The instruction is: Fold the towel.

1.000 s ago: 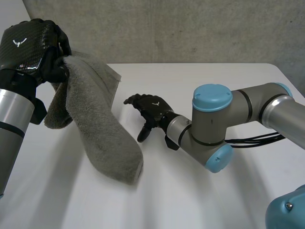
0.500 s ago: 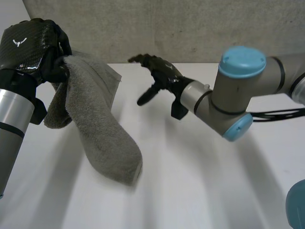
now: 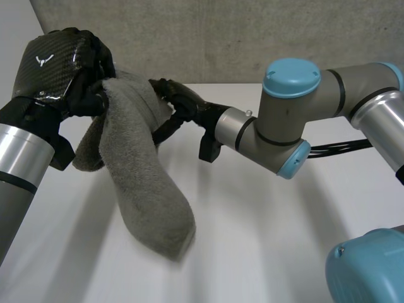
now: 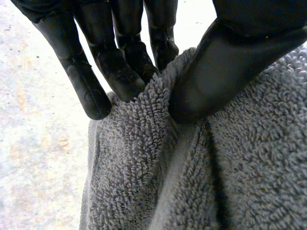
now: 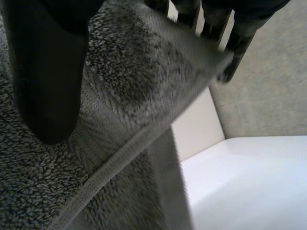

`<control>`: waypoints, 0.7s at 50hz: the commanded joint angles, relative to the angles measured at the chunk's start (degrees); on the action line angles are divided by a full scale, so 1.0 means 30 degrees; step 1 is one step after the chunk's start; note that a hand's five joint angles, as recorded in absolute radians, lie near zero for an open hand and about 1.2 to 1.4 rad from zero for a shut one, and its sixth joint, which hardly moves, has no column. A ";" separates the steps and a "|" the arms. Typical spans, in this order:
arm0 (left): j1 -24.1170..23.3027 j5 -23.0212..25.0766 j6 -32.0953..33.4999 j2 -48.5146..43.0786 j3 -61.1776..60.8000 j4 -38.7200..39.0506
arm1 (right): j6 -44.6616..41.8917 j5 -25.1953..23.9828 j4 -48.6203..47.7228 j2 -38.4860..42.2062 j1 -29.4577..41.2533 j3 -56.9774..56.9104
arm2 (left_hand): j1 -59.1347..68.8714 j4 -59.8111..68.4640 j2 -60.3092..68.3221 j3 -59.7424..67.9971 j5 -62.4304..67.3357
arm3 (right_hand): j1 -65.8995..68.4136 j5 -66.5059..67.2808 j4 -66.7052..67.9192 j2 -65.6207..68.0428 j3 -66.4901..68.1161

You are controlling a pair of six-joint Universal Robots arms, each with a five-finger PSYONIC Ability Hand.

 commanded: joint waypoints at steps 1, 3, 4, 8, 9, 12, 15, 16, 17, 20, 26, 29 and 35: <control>0.0057 0.0319 0.0098 -0.0364 -0.0046 0.0151 | 0.0138 -0.0271 -0.0057 -0.0220 0.0567 0.0286 | 0.1379 0.0123 0.0259 0.0228 0.0513 | 1.5352 1.5069 1.5330 1.5269 1.5379; 0.0057 0.0319 0.0128 -0.0481 -0.0017 0.0209 | 0.0167 -0.0126 0.0031 -0.0337 0.0451 0.0345 | 0.1379 0.0123 0.0259 0.0228 0.0513 | 1.8822 1.8539 1.8801 1.8740 1.8850; 0.0057 0.0348 0.0128 -0.0801 0.0070 0.0297 | 0.0167 0.0049 0.0148 -0.0483 0.0247 0.0490 | 0.1379 0.0123 0.0259 0.0228 0.0513 | 1.8857 1.8574 1.8835 1.8774 1.8884; 0.0028 0.0348 0.0128 -0.1712 0.0511 0.0562 | -0.0038 0.0432 0.0647 -0.1012 -0.0693 0.1195 | 0.1379 0.0123 0.0259 0.0228 0.0513 | 1.8857 1.8574 1.8836 1.8775 1.8884; -0.0001 0.0348 0.0128 -0.2234 0.0975 0.0736 | -0.0241 0.1099 0.1082 -0.1534 -0.1331 0.1659 | 0.1379 0.0123 0.0259 0.0228 0.0513 | 1.8857 1.8574 1.8836 1.8775 1.8884; -0.0265 0.0436 0.0099 -0.3294 0.2151 0.1001 | -0.1209 0.3127 0.1467 -0.2652 -0.2451 0.2454 | 0.1379 0.0123 0.0259 0.0228 0.0513 | 1.8857 1.8574 1.8836 1.8775 1.8884; -0.1144 0.0817 0.0070 -0.4407 0.3557 0.1030 | -0.2557 0.4504 0.1672 -0.4029 -0.3359 0.3011 | -0.1024 -0.2280 -0.2144 -0.2175 -0.1890 | 1.8857 1.8574 1.8836 1.8775 1.8884; -0.1695 0.1107 0.0099 -0.5133 0.4312 0.1030 | -0.3369 0.4591 0.1730 -0.4783 -0.3591 0.3301 | -0.3411 -0.4667 -0.4531 -0.4562 -0.4277 | 1.8857 1.8574 1.8836 1.8775 1.8884; -0.2223 0.1400 0.0128 -0.5894 0.5044 0.0885 | -0.4392 0.4621 0.1934 -0.5545 -0.3680 0.3652 | -0.3990 -0.5246 -0.5110 -0.5141 -0.4856 | 1.8857 1.8574 1.8836 1.8775 1.8884; -0.3132 0.1695 0.0099 -0.7418 0.6218 0.0564 | -0.6967 0.4766 0.3071 -0.6778 -0.3769 0.4327 | -0.5500 -0.6756 -0.6620 -0.6651 -0.6366 | 1.8857 1.8574 1.8836 1.8775 1.8884; -0.4279 0.1784 0.0157 -0.9271 0.6692 -0.0288 | -1.1698 0.5032 0.5627 -0.7545 -0.3769 0.5413 | -1.1061 -1.2317 -1.2181 -1.2212 -1.1927 | 1.8857 1.8574 1.8836 1.8775 1.8884; -0.4718 0.1754 0.0187 -1.0413 0.6692 -0.0434 | -1.4539 0.5178 0.7151 -0.7545 -0.3769 0.6585 | -1.2014 -1.3270 -1.3134 -1.3165 -1.2880 | 1.8857 1.8574 1.8836 1.8775 1.8884; -0.4835 0.1637 0.0187 -1.1613 0.6575 -0.0668 | -1.8544 0.5441 0.8176 -0.7632 -0.3535 1.0298 | -1.4980 -1.6236 -1.6101 -1.6131 -1.5846 | 1.8857 1.8574 1.8836 1.8775 1.8884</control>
